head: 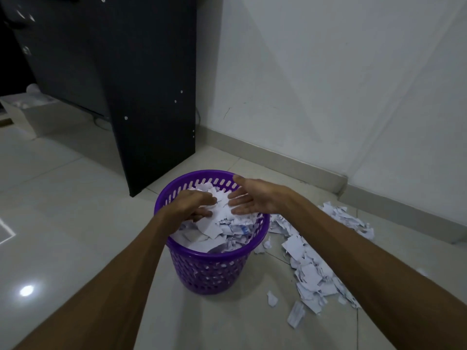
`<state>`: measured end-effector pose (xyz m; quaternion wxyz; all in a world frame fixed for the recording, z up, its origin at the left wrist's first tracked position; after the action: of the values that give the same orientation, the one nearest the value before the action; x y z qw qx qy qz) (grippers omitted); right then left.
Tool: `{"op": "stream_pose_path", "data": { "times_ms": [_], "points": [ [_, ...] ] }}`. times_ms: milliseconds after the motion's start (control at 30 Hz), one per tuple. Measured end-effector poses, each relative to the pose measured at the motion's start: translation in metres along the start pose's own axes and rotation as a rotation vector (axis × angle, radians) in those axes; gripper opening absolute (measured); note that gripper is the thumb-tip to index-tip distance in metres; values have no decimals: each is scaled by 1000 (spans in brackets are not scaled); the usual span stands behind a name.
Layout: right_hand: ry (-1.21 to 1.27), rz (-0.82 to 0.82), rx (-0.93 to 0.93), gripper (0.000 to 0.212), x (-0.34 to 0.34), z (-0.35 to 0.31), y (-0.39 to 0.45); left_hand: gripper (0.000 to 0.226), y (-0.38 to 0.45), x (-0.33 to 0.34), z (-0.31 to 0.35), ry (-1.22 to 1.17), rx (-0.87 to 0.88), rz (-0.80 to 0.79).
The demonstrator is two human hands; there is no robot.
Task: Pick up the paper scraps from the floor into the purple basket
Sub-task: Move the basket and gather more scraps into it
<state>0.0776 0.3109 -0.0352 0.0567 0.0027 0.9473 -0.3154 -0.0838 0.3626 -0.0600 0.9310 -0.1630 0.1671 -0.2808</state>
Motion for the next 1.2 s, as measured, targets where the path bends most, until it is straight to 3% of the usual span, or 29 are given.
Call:
{"op": "stream_pose_path", "data": {
  "times_ms": [300, 867, 933, 1000, 1100, 1200],
  "points": [
    [-63, -54, 117, 83, 11, 22, 22, 65, -3, 21, -9, 19, -126, -194],
    [-108, -107, 251, 90, 22, 53, 68, 107, 23, 40, -43, -158, -342, -317],
    [-118, -87, 286, 82, 22, 57, 72, 99, 29, 44, -45, -124, -309, -330],
    [-142, -73, 288, 73, 22, 61, 77, 76, 31, 41, -41, -97, -236, -247],
    [-133, -77, 262, 91, 21, 65, 84, 68, 41, 42, -44, -8, -167, -210],
    [-126, -20, 248, 96, 23, 65, 85, 38, 39, 40, -40, -70, -170, -120]
  ]
}}
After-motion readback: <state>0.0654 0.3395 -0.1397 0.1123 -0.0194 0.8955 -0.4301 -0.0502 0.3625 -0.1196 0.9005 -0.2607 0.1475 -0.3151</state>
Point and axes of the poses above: each hand's wrist, its own y-axis towards the middle knuckle, its own x-axis out of the palm, z = x × y, the point moved 7 cm from there along y, towards the middle knuckle, and after that the axes turned 3 degrees about -z, right-handed, at the moved point
